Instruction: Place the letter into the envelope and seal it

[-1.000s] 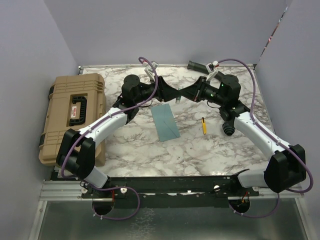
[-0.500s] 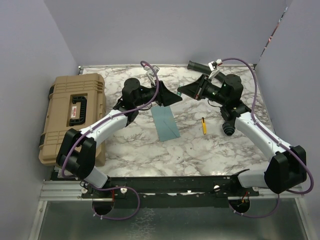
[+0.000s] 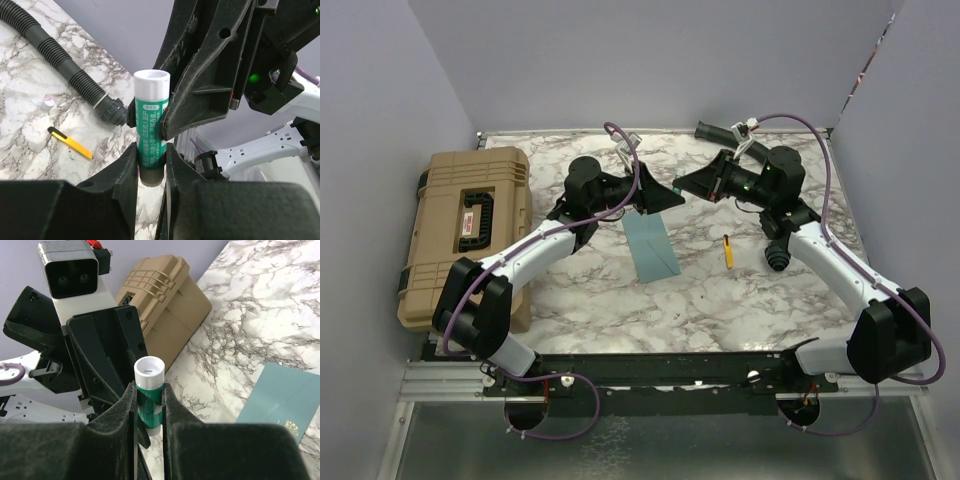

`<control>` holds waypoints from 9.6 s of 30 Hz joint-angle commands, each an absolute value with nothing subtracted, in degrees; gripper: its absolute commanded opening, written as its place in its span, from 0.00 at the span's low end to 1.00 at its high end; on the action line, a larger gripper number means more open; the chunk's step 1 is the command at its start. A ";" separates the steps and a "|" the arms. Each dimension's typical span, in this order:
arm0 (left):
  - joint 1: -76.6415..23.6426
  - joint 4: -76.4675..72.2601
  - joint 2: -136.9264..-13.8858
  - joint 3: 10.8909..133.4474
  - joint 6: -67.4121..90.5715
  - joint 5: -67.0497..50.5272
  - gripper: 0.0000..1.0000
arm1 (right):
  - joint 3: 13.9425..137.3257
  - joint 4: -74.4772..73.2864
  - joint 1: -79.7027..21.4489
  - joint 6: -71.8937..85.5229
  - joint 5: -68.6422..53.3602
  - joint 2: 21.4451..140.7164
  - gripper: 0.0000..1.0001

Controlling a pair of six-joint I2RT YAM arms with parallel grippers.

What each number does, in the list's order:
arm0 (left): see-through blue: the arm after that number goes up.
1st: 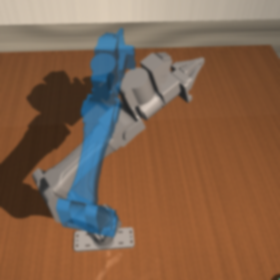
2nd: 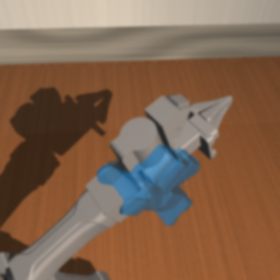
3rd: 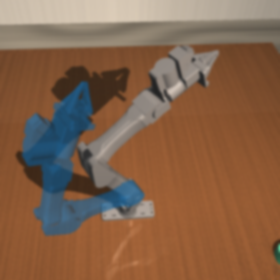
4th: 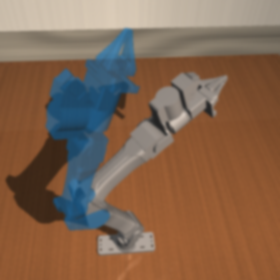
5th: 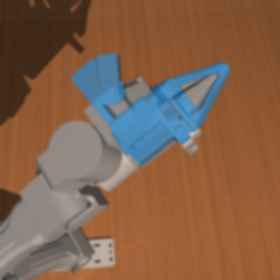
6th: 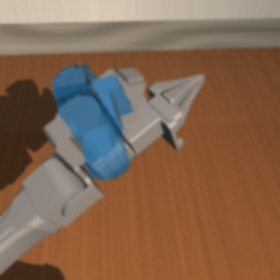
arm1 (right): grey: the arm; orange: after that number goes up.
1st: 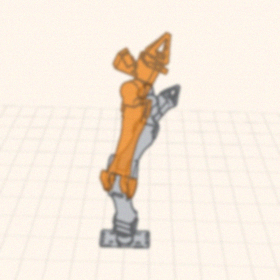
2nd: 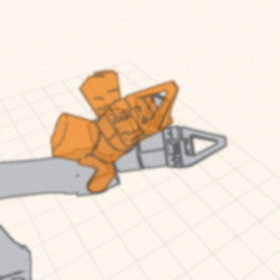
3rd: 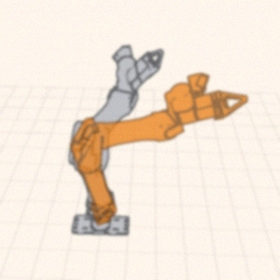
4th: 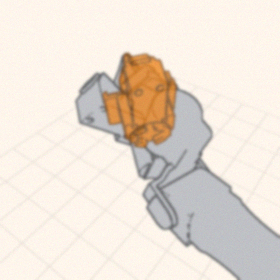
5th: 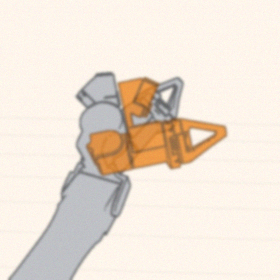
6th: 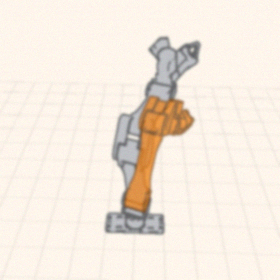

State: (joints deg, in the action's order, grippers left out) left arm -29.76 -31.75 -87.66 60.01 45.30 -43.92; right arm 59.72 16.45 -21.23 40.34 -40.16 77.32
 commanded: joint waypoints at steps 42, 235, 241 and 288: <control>-28.81 -24.16 -88.34 68.10 43.47 -42.15 0.41 | 69.73 9.38 -21.23 38.55 -40.93 80.24 0.00; -30.52 -24.52 -78.42 70.41 39.61 -53.41 0.00 | 75.04 36.98 -24.49 49.86 -71.43 83.34 0.01; -30.95 -25.39 -78.60 70.56 38.58 -54.19 0.00 | 76.31 34.95 -24.97 48.34 -72.73 83.10 0.01; -30.94 -13.14 -75.30 71.30 28.54 -47.04 0.00 | 78.77 18.30 -29.19 32.26 -57.12 78.79 0.00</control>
State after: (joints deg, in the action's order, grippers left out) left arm -30.20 -10.76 -75.24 70.28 28.82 -30.98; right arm 82.96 -0.56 -29.50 31.38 -34.22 81.62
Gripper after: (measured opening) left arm 0.177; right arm 0.085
